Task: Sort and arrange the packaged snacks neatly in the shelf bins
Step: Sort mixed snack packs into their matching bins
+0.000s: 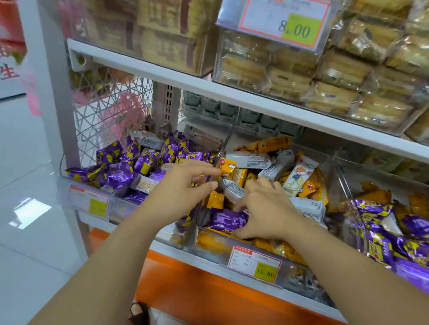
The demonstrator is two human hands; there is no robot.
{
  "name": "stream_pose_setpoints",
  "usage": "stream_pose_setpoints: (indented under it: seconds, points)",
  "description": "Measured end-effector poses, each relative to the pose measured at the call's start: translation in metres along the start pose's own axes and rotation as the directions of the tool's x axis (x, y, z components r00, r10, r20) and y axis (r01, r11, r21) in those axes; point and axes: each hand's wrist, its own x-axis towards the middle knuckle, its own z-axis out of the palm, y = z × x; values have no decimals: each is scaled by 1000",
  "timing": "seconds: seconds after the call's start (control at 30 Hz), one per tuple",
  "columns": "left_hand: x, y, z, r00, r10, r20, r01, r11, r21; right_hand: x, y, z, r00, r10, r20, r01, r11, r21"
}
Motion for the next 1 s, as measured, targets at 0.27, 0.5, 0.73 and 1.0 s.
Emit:
stream_pose_setpoints:
  seconds: [0.27,0.5,0.73,1.0]
  points:
    - [-13,18,11,980,144,-139,-130,986,105,-34,14,-36,987,79,-141,10,840,542]
    - [-15,43,45,937,310,-162,-259,926,276,-107,60,-41,806,388,-447,14,743,669]
    - [5,79,120,939,326,107,-343,885,316,-175,120,-2,636,604,-479,-146,705,694]
    - [22,79,159,887,-34,460,-340,628,701,-206,175,36,602,647,-468,-417,754,507]
